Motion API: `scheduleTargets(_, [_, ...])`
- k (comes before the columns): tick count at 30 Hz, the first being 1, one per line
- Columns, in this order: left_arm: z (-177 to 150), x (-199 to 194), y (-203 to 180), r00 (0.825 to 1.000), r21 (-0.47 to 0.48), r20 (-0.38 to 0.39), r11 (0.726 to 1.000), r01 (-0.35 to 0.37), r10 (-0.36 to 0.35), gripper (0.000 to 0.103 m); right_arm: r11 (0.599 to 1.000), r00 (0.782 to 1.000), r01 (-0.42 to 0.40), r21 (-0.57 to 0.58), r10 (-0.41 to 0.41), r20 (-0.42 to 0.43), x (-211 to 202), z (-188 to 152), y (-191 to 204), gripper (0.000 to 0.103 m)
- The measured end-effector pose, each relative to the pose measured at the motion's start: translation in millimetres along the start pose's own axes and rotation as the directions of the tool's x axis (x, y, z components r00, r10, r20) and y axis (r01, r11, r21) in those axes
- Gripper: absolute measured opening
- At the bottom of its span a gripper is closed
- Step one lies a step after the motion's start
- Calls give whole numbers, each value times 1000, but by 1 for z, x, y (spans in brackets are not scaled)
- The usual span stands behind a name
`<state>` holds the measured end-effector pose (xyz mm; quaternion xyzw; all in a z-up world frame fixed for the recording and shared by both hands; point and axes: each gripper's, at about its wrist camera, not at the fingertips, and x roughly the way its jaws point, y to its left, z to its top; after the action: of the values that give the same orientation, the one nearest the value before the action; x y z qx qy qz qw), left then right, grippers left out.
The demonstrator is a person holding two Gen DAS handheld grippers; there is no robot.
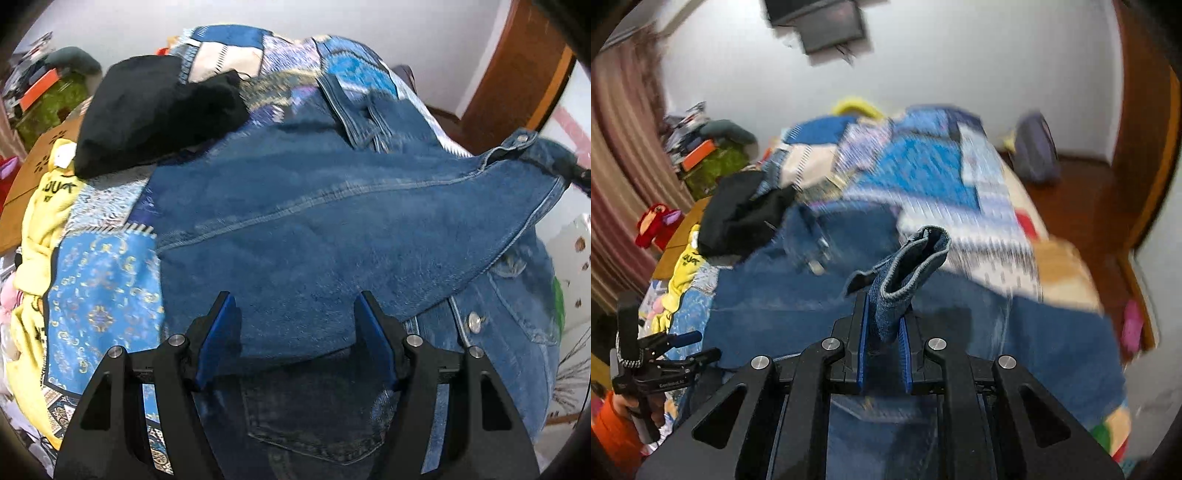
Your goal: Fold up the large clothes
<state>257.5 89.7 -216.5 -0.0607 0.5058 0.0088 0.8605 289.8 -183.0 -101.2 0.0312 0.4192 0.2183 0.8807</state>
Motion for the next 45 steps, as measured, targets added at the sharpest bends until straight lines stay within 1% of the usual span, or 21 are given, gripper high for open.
scheduleTargets(2, [-4,5,-4,1000,7,-10,1000,-8,8,67,997,999,-16,77,19,-43,10,-13,-19,13])
scheduleTargets(4, [-7,7,-4,1000,-2,-3,1000,-9,9,67,990,996,-31,139,43,-81,19,-27,-33,13])
scheduleTargets(6, [-7,8,-3,1000,-16,-4,1000,-1,1,67,986,992,-21,165,41,-118,27,-38,-41,13])
scheduleTargets(8, [-8,9,-1,1000,-31,-7,999,9,-9,67,986,988,9,166,17,-152,34,-50,-45,15])
scheduleTargets(10, [-10,8,1,1000,-41,-8,999,17,-17,68,988,985,37,153,-11,-173,36,-57,-44,18])
scheduleTargets(14, [-12,7,3,1000,-48,-13,999,21,-21,68,986,976,124,114,-100,-195,32,-63,-48,35])
scheduleTargets(15, [-13,6,2,1000,-48,-15,999,20,-21,68,983,972,147,107,-123,-201,30,-64,-50,37])
scheduleTargets(17, [-13,4,2,1000,-46,-17,999,16,-17,68,980,965,170,100,-146,-218,29,-62,-55,38])
scheduleTargets(19, [-12,-1,0,1000,-40,-9,999,13,-13,68,981,964,161,106,-134,-230,23,-61,-60,38])
scheduleTargets(21, [-9,-7,-3,1000,-29,9,1000,12,-11,68,979,967,169,110,-143,-212,13,-59,-63,38])
scheduleTargets(23, [-4,-16,-8,999,-15,33,1000,8,-8,67,976,968,194,102,-174,-182,1,-55,-65,38])
scheduleTargets(26, [9,-31,-18,997,7,82,1000,10,-10,68,970,972,217,112,-204,-121,-21,-47,-71,38])
scheduleTargets(28, [20,-43,-28,992,22,125,1000,15,-17,68,961,969,242,134,-232,-85,-36,-43,-79,39])
scheduleTargets(29, [24,-47,-32,990,27,141,999,19,-22,68,956,967,254,146,-247,-70,-43,-41,-85,41])
scheduleTargets(32, [38,-60,-49,980,47,193,998,40,-49,68,944,964,265,194,-263,-37,-62,-40,-106,56])
scheduleTargets(33, [42,-63,-55,976,56,208,997,49,-59,68,938,962,271,216,-272,-28,-67,-42,-115,58])
scheduleTargets(35, [48,-67,-67,971,70,227,995,64,-78,68,922,955,290,257,-294,-21,-73,-48,-133,58])
scheduleTargets(38, [54,-67,-80,965,80,243,993,84,-101,68,891,945,324,317,-320,-68,-71,-62,-162,58])
scheduleTargets(41, [53,-60,-93,965,91,233,991,103,-121,68,861,947,321,395,-297,-123,-62,-80,-192,58])
scheduleTargets(43, [52,-51,-100,969,102,213,989,107,-127,68,836,953,304,457,-259,-160,-51,-93,-211,58])
scheduleTargets(45, [50,-42,-105,973,108,190,988,111,-130,68,804,962,272,529,-210,-176,-42,-104,-226,58])
